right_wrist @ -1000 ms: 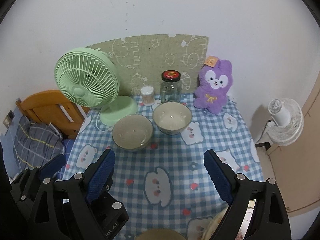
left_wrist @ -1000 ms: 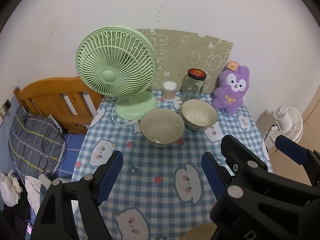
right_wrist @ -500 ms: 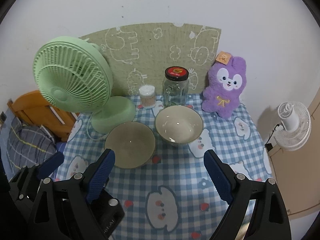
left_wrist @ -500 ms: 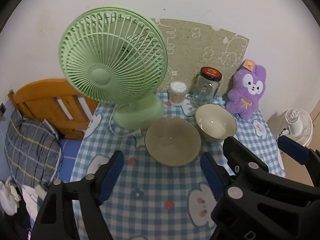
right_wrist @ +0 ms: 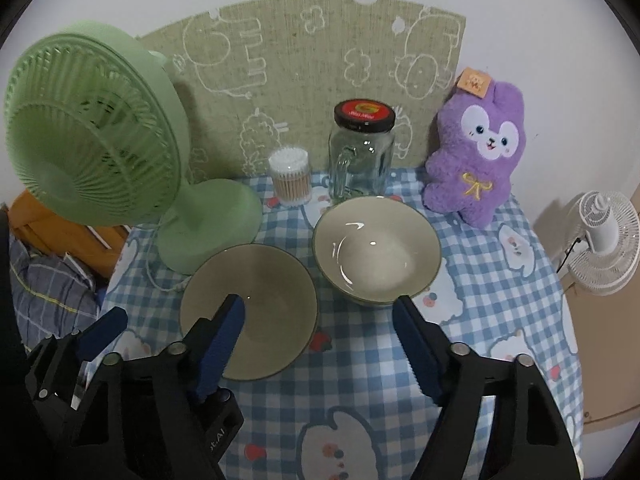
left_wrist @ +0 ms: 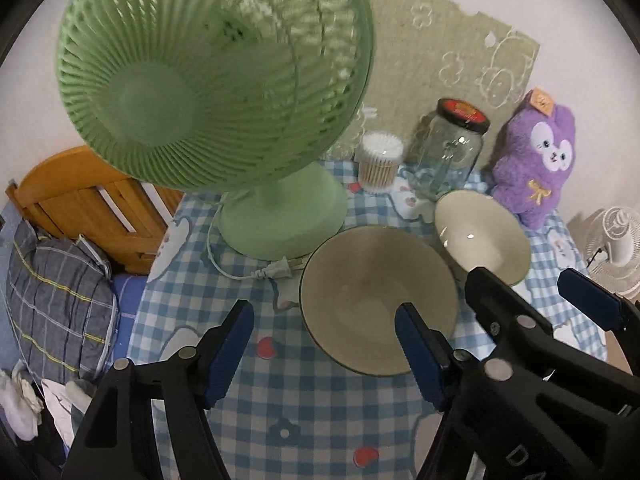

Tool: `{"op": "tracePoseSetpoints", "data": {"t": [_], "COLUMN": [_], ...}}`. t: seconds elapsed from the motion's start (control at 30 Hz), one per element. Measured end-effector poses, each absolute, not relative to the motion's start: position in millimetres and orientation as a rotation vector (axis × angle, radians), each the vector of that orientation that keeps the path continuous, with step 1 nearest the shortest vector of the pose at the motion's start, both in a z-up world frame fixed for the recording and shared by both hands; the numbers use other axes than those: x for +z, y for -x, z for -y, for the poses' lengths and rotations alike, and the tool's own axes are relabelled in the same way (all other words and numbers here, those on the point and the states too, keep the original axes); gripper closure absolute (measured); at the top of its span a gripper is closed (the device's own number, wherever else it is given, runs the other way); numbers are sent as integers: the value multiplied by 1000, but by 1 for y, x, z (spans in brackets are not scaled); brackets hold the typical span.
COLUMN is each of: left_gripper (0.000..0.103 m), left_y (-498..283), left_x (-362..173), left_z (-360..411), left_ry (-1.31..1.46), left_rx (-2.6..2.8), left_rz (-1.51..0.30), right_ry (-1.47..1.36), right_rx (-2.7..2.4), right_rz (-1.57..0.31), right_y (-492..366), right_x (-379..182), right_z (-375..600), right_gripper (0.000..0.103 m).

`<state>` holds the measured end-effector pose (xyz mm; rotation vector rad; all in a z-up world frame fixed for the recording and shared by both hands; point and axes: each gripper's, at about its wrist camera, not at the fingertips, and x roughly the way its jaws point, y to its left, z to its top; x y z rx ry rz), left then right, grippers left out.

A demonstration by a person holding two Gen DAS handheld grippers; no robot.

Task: Organize plates and bowls
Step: 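Close both grippers on the rim of the second green-rimmed bowl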

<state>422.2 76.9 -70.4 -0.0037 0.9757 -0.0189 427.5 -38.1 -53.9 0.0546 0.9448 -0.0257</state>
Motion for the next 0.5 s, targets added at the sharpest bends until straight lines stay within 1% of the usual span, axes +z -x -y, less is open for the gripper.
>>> {"op": "tracePoseSetpoints", "data": {"t": [0.07,0.17,0.23,0.37,0.5], "left_gripper": [34,35,38,45,54], "left_y": [-429,-437,-441,-451,-458], "left_x": [-78,-91,-97,-111,-123], "left_z": [-79,-82,-85,-87,-88], "left_ry": [9,7,8,9,8], "left_rx": [-16,-4,-3,7,4], "left_rz": [-990,-1007,-1011,-1033,-1057], "right_ry": [-56,-64,-64,-66,-77], "right_rx": [-21,-20,-24,-24,-32], "right_rz": [-961,-974,-982,-1005,-1028], "right_y": [-435,-442,-447,-455,-462], "right_x": [-64,-74,-80,-93,-105], "right_z": [36,33,32,31,31], "right_gripper": [32,35,39,53,62]}}
